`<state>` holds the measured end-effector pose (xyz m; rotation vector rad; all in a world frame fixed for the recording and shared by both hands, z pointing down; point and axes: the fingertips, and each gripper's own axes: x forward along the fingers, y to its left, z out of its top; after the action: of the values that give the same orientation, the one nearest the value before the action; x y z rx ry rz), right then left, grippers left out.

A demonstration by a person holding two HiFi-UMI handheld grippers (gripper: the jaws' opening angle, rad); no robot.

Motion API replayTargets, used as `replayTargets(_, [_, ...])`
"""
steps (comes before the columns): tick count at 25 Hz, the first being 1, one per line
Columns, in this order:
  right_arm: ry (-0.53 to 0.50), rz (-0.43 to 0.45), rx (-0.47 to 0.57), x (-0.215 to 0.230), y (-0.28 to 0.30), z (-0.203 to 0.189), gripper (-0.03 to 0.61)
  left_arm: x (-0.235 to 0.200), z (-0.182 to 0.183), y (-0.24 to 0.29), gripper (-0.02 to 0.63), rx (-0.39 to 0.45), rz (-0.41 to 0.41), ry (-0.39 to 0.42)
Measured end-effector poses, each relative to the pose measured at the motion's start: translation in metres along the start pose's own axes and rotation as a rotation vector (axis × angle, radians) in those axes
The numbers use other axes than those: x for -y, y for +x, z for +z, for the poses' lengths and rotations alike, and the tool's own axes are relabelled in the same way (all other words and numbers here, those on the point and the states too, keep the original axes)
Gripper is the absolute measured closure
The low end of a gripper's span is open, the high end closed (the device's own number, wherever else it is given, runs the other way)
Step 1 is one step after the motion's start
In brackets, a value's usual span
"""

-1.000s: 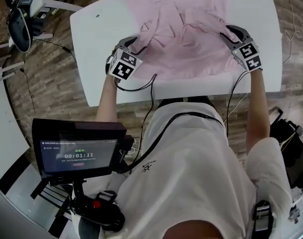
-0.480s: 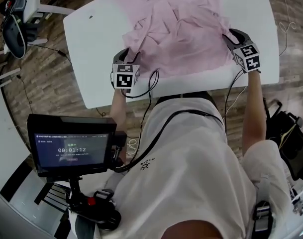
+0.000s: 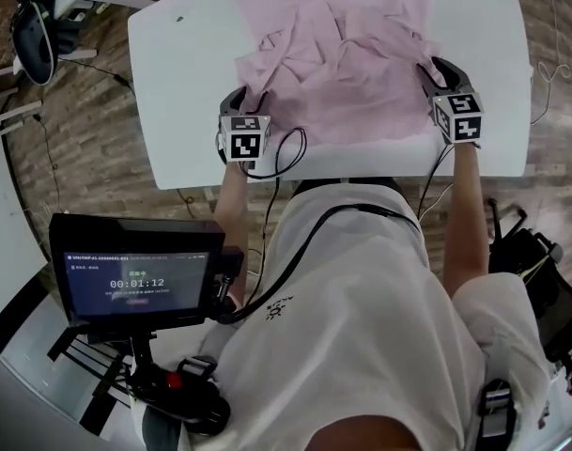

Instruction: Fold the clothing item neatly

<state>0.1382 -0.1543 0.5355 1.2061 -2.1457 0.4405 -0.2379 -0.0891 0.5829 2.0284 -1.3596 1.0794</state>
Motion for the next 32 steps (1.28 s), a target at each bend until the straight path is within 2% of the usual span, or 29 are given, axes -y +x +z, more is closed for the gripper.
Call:
replayTargets(3, [-0.006,-0.018,-0.037,0.003,0.009,-0.004,0.414,-0.005,-0.004,0.01,0.418,-0.02,0.029,-0.004])
replayTargets(4, [-0.001,-0.022,-0.048,0.003,0.011,-0.006,0.414,-0.008,-0.007,0.012,0.444,-0.024,0.044,-0.007])
replayTargets(6, [-0.008,-0.029,-0.068,0.003,0.013,-0.012,0.418,-0.013,-0.011,0.014,0.538,-0.032,0.078,-0.01])
replayTargets(8, [-0.026,-0.047,-0.077,0.01,0.009,-0.019,0.542,-0.008,-0.012,0.016,0.563,-0.041,0.095,-0.006])
replayTargets(10, [-0.032,-0.058,-0.077,0.02,0.004,-0.027,0.561,0.0,-0.012,0.018,0.581,-0.046,0.099,-0.001])
replayTargets(14, [-0.034,-0.066,-0.044,0.029,0.0,-0.028,0.565,-0.004,-0.006,0.02,0.591,-0.026,0.104,-0.013])
replayTargets(18, [-0.053,-0.087,-0.014,0.039,-0.011,-0.011,0.565,-0.026,0.026,-0.001,0.591,0.019,0.121,-0.031])
replayTargets(22, [-0.09,-0.102,-0.005,0.059,-0.011,0.002,0.565,-0.053,0.051,0.0,0.591,0.009,0.132,-0.013])
replayTargets(26, [-0.153,-0.086,-0.024,0.078,0.0,0.015,0.565,-0.075,0.071,0.01,0.591,-0.05,0.073,-0.006])
replayTargets(32, [-0.268,-0.027,-0.094,0.102,0.032,0.032,0.565,-0.11,0.095,0.039,0.591,-0.223,0.042,0.157])
